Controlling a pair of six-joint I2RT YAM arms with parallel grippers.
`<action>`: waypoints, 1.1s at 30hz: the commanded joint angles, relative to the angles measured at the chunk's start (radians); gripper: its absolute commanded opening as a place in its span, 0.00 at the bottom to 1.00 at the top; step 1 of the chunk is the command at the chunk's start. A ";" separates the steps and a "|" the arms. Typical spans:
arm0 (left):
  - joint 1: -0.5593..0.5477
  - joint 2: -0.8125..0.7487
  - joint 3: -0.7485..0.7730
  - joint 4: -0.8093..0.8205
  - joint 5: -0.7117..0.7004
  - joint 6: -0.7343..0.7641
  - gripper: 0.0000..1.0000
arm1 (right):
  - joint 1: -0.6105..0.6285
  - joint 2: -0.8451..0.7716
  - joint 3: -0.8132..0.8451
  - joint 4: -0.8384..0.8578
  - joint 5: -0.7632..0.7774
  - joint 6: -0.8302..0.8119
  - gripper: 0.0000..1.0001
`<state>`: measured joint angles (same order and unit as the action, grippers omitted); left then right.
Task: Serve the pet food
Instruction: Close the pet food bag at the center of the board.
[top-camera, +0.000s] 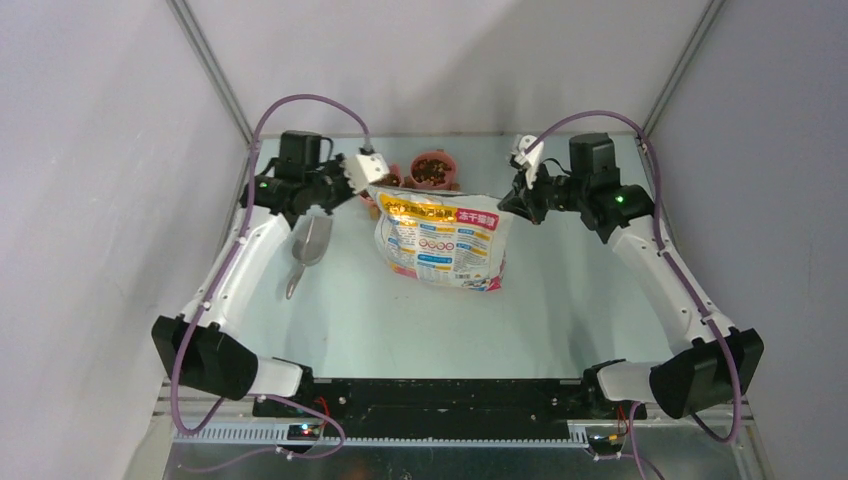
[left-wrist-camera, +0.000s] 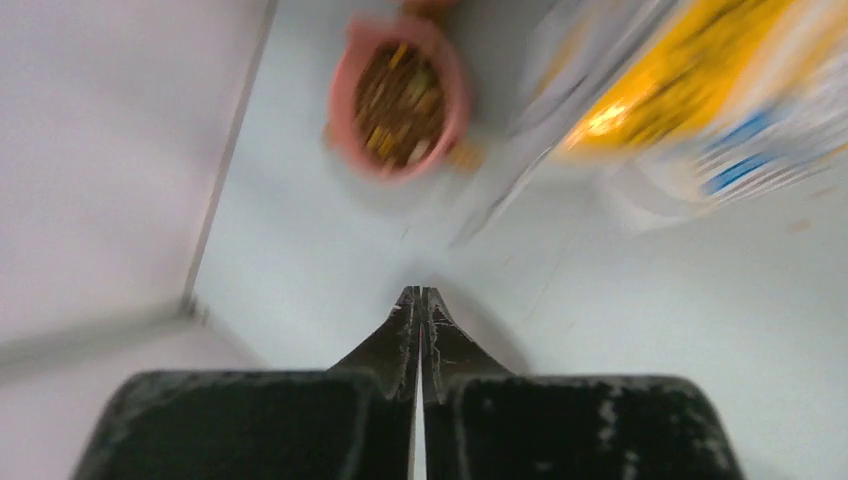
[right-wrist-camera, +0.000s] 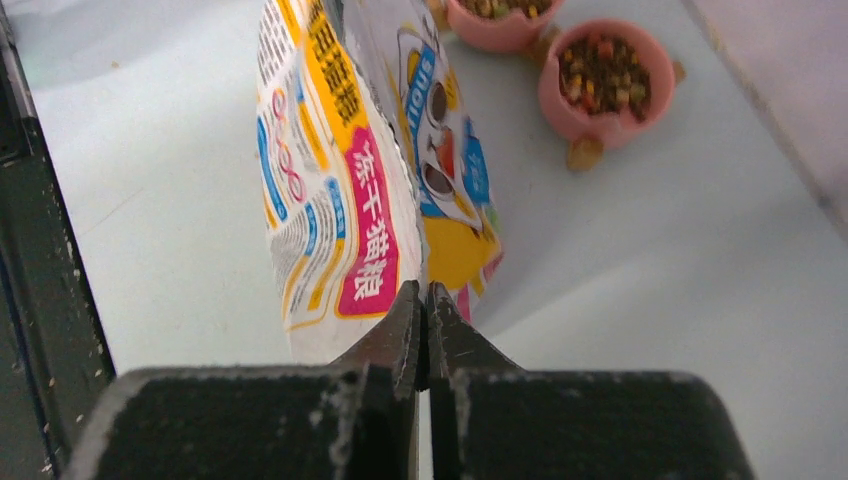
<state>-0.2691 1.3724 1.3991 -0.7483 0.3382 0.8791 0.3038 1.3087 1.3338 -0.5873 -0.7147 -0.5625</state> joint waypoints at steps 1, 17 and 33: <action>0.154 -0.033 0.028 -0.029 -0.389 0.054 0.00 | -0.086 -0.089 0.052 -0.073 0.140 -0.036 0.00; 0.162 -0.199 -0.063 0.161 -0.318 -0.053 0.38 | -0.053 -0.122 0.113 -0.024 -0.070 0.078 0.66; 0.098 -0.273 -0.178 0.497 0.527 -0.431 0.77 | 0.268 0.120 0.287 -0.058 0.264 0.005 0.70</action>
<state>-0.1303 1.0851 1.2167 -0.4210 0.6342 0.5812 0.5205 1.3655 1.5101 -0.6056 -0.6075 -0.5102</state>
